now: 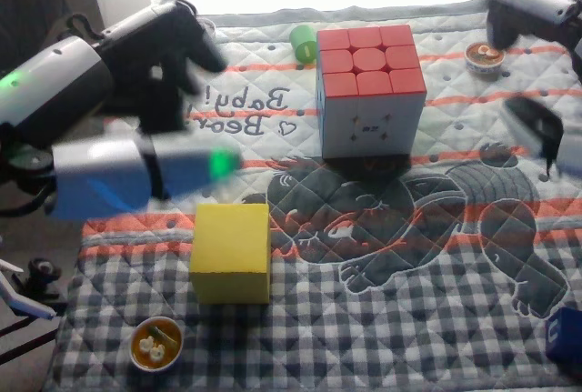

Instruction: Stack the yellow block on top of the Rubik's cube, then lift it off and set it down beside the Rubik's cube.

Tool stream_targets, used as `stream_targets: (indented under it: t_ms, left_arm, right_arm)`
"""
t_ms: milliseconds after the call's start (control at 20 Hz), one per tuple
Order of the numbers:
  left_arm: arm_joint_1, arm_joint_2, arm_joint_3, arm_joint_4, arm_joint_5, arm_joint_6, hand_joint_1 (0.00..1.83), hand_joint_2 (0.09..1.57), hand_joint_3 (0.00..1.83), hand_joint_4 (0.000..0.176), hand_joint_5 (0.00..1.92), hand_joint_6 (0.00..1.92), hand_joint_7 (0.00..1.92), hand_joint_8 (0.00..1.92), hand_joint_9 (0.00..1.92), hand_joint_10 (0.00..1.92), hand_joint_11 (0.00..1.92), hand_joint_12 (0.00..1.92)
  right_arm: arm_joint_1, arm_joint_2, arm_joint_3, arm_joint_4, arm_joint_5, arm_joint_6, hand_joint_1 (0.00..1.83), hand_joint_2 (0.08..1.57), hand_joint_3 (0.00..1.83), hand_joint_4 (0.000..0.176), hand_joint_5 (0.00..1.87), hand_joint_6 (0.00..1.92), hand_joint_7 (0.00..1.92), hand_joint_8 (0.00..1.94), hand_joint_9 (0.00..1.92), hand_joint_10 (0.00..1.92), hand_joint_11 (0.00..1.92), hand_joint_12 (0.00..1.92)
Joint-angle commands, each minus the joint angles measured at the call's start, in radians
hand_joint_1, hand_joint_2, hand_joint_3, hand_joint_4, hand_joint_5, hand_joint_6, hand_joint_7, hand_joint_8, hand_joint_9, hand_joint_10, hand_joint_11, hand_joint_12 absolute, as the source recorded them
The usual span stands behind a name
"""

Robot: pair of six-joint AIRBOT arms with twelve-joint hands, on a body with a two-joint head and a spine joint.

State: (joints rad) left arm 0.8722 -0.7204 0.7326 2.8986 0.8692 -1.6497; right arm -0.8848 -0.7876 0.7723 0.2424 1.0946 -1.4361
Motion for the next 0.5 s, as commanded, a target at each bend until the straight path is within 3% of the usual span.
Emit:
stream_targets:
  t_ms: [0, 50, 100, 150, 250, 350, 400, 450]
  left_arm:
    - [-0.017, -0.001, 0.006, 0.017, 0.118, -0.007, 0.67, 0.80, 0.01, 0.099, 0.08, 0.00, 0.00, 0.00, 0.00, 0.00, 0.00, 0.30]
    - [-0.019, -0.005, 0.008, 0.017, 0.114, -0.007, 0.69, 0.80, 0.00, 0.062, 0.08, 0.00, 0.12, 0.01, 0.14, 0.01, 0.00, 0.67]
    - [-0.023, -0.007, 0.011, 0.017, 0.109, -0.007, 0.71, 0.80, 0.00, 0.040, 0.11, 0.01, 0.21, 0.02, 0.25, 0.03, 0.00, 0.89]
    - [-0.035, -0.011, 0.016, 0.020, 0.088, -0.007, 0.65, 0.82, 0.01, 0.038, 0.11, 0.00, 0.22, 0.01, 0.25, 0.02, 0.00, 0.88]
    - [-0.054, -0.020, 0.028, 0.036, 0.029, -0.007, 0.67, 0.78, 0.00, 0.079, 0.11, 0.00, 0.07, 0.00, 0.06, 0.00, 0.00, 0.71]
    - [-0.071, -0.026, 0.040, 0.050, -0.039, -0.007, 0.73, 0.76, 0.00, 0.070, 0.13, 0.00, 0.01, 0.00, 0.00, 0.00, 0.00, 0.68]
    - [-0.081, -0.032, 0.048, 0.062, -0.087, -0.007, 0.74, 0.75, 0.00, 0.093, 0.14, 0.00, 0.02, 0.00, 0.00, 0.00, 0.00, 0.70]
    - [-0.095, -0.040, 0.057, 0.077, -0.140, -0.007, 0.72, 0.72, 0.00, 0.104, 0.15, 0.00, 0.05, 0.01, 0.04, 0.02, 0.00, 0.82]
  right_arm:
    - [0.008, -0.001, -0.004, -0.019, 0.123, -0.001, 0.79, 0.82, 0.43, 0.000, 0.33, 0.97, 0.39, 1.08, 0.24, 1.29, 0.00, 1.75]
    - [0.008, -0.001, -0.004, -0.019, 0.123, 0.000, 0.79, 0.83, 0.42, 0.000, 0.34, 0.97, 0.40, 1.05, 0.25, 1.26, 0.00, 1.76]
    - [0.007, -0.001, -0.005, -0.019, 0.123, 0.000, 0.79, 0.83, 0.40, 0.000, 0.35, 0.96, 0.42, 1.01, 0.26, 1.24, 0.00, 1.76]
    - [0.006, -0.001, -0.005, -0.019, 0.123, 0.000, 0.81, 0.82, 0.40, 0.000, 0.35, 0.95, 0.42, 1.01, 0.26, 1.24, 0.00, 1.76]
    - [0.004, -0.001, -0.004, -0.019, 0.123, 0.000, 0.82, 0.82, 0.39, 0.000, 0.33, 0.92, 0.42, 1.00, 0.26, 1.24, 0.00, 1.74]
    - [0.004, -0.001, -0.004, -0.019, 0.122, 0.000, 0.82, 0.84, 0.40, 0.000, 0.33, 0.92, 0.41, 0.99, 0.24, 1.23, 0.00, 1.76]
    - [0.004, -0.001, -0.004, -0.019, 0.122, 0.000, 0.82, 0.85, 0.39, 0.000, 0.33, 0.94, 0.40, 1.00, 0.23, 1.23, 0.00, 1.75]
    - [0.003, -0.001, -0.003, -0.019, 0.122, 0.000, 0.84, 0.86, 0.36, 0.000, 0.33, 0.93, 0.40, 0.96, 0.21, 1.20, 0.00, 1.72]
